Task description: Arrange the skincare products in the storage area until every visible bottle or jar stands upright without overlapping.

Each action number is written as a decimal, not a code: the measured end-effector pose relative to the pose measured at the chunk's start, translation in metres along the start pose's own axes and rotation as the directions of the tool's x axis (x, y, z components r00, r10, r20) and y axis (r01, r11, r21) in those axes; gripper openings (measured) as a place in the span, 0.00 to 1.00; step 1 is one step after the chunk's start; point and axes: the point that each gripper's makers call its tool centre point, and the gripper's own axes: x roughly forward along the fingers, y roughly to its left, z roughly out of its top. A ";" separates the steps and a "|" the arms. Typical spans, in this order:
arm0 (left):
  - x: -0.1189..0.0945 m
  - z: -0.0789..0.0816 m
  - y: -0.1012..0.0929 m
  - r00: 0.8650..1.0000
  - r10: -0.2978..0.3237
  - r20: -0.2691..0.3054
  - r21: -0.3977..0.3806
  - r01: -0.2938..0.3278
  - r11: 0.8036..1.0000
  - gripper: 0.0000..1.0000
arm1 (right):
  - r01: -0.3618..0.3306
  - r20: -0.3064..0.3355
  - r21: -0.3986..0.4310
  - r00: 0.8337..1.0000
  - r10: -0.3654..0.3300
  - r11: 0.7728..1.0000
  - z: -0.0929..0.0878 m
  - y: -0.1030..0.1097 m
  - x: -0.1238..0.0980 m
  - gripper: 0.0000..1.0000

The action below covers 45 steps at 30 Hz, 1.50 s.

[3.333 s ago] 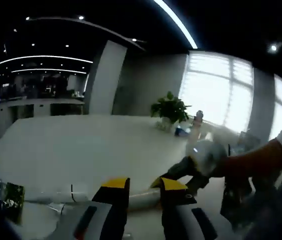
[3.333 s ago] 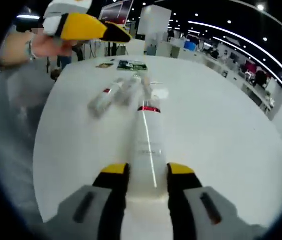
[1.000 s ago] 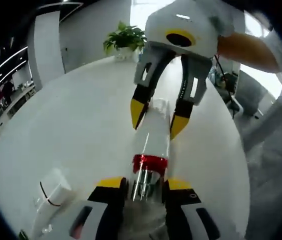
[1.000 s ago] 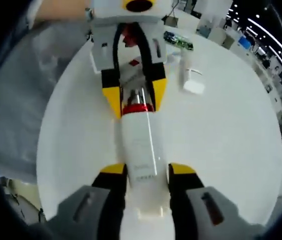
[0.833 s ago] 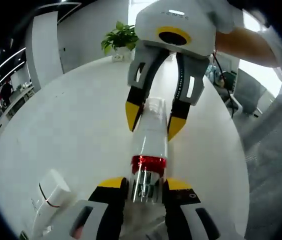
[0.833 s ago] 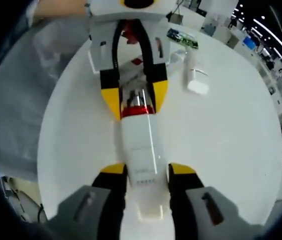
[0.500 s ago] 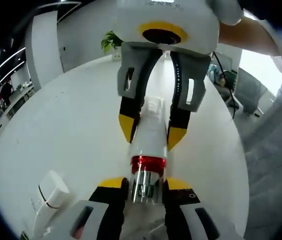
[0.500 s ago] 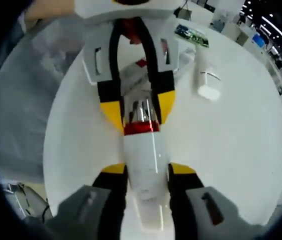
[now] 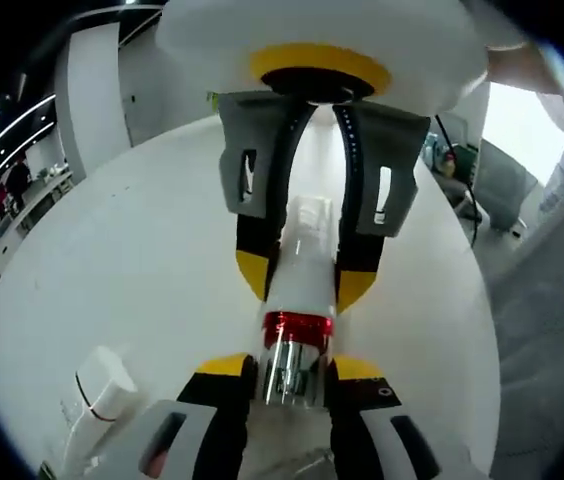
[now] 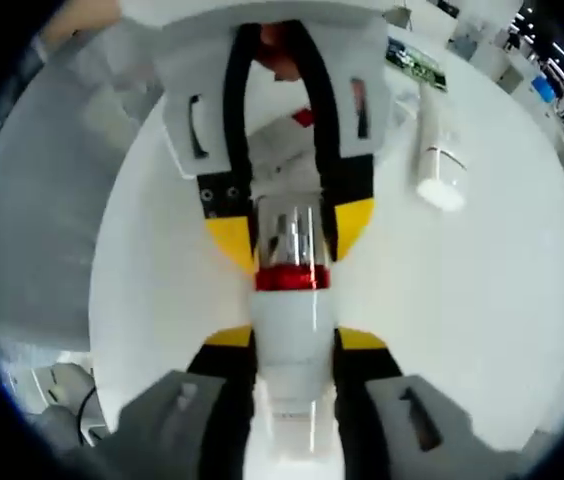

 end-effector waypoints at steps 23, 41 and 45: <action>-0.001 -0.002 -0.001 0.999 0.025 0.028 -0.065 -0.023 0.998 0.37 | 0.057 0.038 -0.032 0.998 -0.056 0.998 -0.008 0.000 -0.015 0.28; -0.007 0.007 -0.003 0.997 0.025 0.074 -0.106 -0.017 0.994 0.29 | 0.047 0.108 0.022 0.993 -0.049 0.999 -0.009 0.001 -0.018 0.28; -0.016 0.018 -0.001 0.988 0.025 0.154 -0.159 0.000 0.987 0.29 | 0.041 0.144 0.045 0.988 -0.047 0.998 -0.008 -0.001 -0.023 0.28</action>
